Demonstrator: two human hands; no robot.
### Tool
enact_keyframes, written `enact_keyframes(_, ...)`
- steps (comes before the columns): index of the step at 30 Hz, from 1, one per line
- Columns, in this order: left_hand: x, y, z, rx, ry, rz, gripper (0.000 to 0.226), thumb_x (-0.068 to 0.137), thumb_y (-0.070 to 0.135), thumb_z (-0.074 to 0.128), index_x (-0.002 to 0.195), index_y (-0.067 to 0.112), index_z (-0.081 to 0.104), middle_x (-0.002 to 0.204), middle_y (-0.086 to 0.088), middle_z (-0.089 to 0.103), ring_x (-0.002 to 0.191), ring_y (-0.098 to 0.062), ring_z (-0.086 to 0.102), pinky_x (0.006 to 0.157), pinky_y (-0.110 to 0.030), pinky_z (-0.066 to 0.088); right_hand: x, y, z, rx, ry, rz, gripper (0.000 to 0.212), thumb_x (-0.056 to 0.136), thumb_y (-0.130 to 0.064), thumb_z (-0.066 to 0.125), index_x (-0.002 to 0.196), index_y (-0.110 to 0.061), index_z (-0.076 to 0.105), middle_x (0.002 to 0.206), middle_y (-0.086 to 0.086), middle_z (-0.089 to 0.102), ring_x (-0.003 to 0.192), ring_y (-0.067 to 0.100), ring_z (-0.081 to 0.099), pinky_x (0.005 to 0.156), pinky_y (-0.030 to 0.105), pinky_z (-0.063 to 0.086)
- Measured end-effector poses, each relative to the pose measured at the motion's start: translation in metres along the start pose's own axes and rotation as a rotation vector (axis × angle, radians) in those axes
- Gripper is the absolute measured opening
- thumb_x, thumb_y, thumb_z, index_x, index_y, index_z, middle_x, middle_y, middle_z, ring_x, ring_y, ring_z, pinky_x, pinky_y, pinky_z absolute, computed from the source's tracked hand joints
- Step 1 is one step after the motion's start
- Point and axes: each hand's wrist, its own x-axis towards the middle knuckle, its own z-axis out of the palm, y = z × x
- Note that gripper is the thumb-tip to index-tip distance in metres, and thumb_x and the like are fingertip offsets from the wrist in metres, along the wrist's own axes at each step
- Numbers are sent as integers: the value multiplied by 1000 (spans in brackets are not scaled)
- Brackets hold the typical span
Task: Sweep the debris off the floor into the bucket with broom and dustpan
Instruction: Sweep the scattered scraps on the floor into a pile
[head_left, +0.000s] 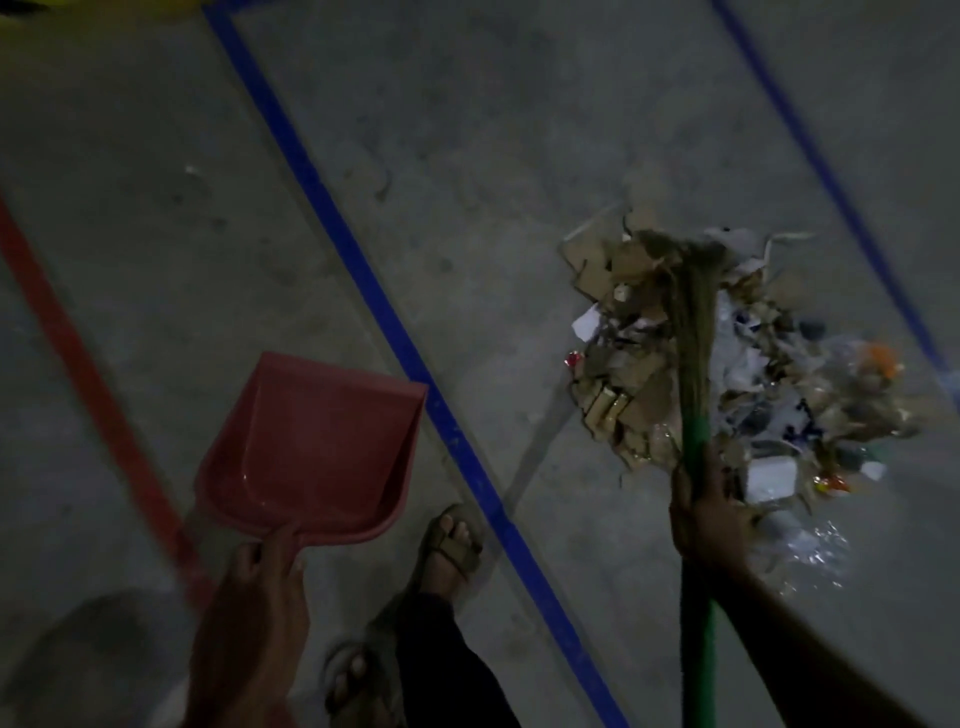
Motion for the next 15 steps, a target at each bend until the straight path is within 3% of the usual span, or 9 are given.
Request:
enact_keyframes(3, 25, -3, -2, 83, 89, 121, 43, 96, 21, 42, 131, 6, 61, 111, -17, 57, 91, -41, 59, 75, -48, 51, -61, 19, -4, 76, -147, 11, 64, 103, -24, 46, 154, -45, 13, 71, 7, 62, 58, 25, 61, 52, 41, 51)
enact_keyframes(6, 47, -3, -5, 136, 118, 267, 43, 99, 19, 41, 136, 5, 57, 113, -16, 57, 94, -43, 59, 78, -52, 51, -122, 43, 16, -25, -318, -36, 80, 98, -26, 53, 146, -65, 2, 86, 2, 67, 73, 16, 65, 70, 37, 54)
enact_keyframes(8, 60, 7, -13, 133, 51, 302, 45, 97, 21, 39, 133, 2, 58, 114, -16, 55, 89, -42, 60, 69, -50, 53, -146, 67, 40, -176, -443, -73, 87, 93, -39, 50, 130, -77, -19, 86, 4, 67, 80, 20, 68, 73, 32, 51)
enact_keyframes(10, 71, 16, -19, 94, -72, 230, 52, 92, 32, 36, 134, 8, 56, 113, -16, 54, 89, -41, 61, 68, -49, 54, -156, 83, 58, -230, -505, -21, 82, 89, -47, 41, 126, -78, -25, 91, 9, 69, 88, 23, 69, 73, 31, 48)
enact_keyframes(11, 77, 18, -20, 68, -107, 198, 54, 89, 36, 36, 134, 12, 55, 111, -16, 54, 89, -42, 61, 69, -49, 54, -154, 81, 60, -242, -510, 17, 79, 90, -46, 40, 133, -74, -20, 92, 9, 68, 88, 24, 69, 74, 31, 48)
enact_keyframes(13, 88, 18, -18, 72, -126, 194, 52, 89, 36, 37, 134, 16, 54, 108, -15, 53, 85, -44, 62, 67, -49, 54, -134, 72, 60, -202, -467, 164, 70, 98, -39, 44, 156, -46, 6, 89, 9, 64, 78, 24, 64, 73, 35, 52)
enact_keyframes(15, 98, 19, -17, 106, -138, 204, 45, 90, 31, 44, 132, 16, 55, 106, -16, 53, 82, -44, 63, 63, -48, 53, -102, 65, 52, -187, -355, 264, 54, 102, -33, 45, 153, -21, 33, 83, 9, 61, 71, 26, 59, 71, 39, 54)
